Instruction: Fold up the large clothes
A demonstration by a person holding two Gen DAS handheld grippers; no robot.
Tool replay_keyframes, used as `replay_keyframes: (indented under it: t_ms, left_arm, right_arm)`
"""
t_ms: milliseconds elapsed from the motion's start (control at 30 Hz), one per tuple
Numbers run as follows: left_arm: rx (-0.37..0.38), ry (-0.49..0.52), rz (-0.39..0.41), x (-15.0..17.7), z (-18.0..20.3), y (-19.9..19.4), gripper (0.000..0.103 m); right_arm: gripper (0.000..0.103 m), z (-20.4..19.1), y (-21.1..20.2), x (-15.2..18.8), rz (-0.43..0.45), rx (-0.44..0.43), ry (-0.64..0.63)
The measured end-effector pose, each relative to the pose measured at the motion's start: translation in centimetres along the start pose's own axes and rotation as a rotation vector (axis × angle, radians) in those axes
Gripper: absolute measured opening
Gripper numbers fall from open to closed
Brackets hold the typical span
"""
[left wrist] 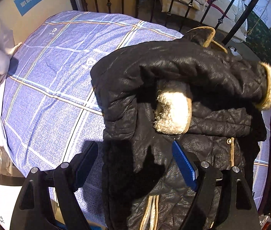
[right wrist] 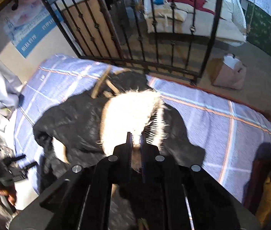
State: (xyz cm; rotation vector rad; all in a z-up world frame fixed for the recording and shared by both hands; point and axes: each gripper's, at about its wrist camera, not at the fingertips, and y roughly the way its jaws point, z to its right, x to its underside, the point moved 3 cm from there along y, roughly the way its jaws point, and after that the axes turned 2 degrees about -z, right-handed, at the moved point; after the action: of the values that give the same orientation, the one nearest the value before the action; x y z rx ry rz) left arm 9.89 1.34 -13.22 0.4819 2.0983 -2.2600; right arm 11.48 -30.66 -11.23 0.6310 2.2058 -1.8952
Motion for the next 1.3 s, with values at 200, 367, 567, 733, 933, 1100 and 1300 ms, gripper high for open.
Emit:
replay_keyframes:
  t_ms: [200, 367, 567, 733, 933, 1100, 1300]
  left_arm:
    - [0.017, 0.09, 0.005, -0.9, 3.7, 0.1, 0.077]
    - [-0.008, 0.19, 0.051, -2.9, 5.9, -0.5, 0.077]
    - [-0.031, 0.207, 0.15, -8.5, 6.7, -1.8, 0.088]
    - [-0.08, 0.194, 0.116, -11.8, 6.6, 1.0, 0.088]
    - [-0.108, 0.175, -0.115, -10.6, 5.0, 9.9, 0.098]
    - [-0.096, 0.165, -0.129, -9.9, 4.8, 12.1, 0.098]
    - [-0.1, 0.173, -0.137, -10.7, 5.0, 12.7, 0.098]
  right_arm:
    - [0.009, 6.2, 4.0, 6.9, -0.208, -0.004, 0.214]
    - [0.065, 5.5, 3.7, 6.9, -0.193, -0.04, 0.257]
    - [0.076, 1.7, 1.8, 0.5, -0.081, -0.051, 0.172]
    - [0.076, -1.8, 3.2, -2.5, -0.079, -0.011, 0.042]
    - [0.083, -2.7, 10.9, 1.2, -0.296, 0.176, -0.122]
    - [0.095, 0.3, 14.8, 4.4, -0.384, 0.111, 0.034]
    - [0.097, 1.1, 13.9, 3.9, -0.375, 0.06, 0.058]
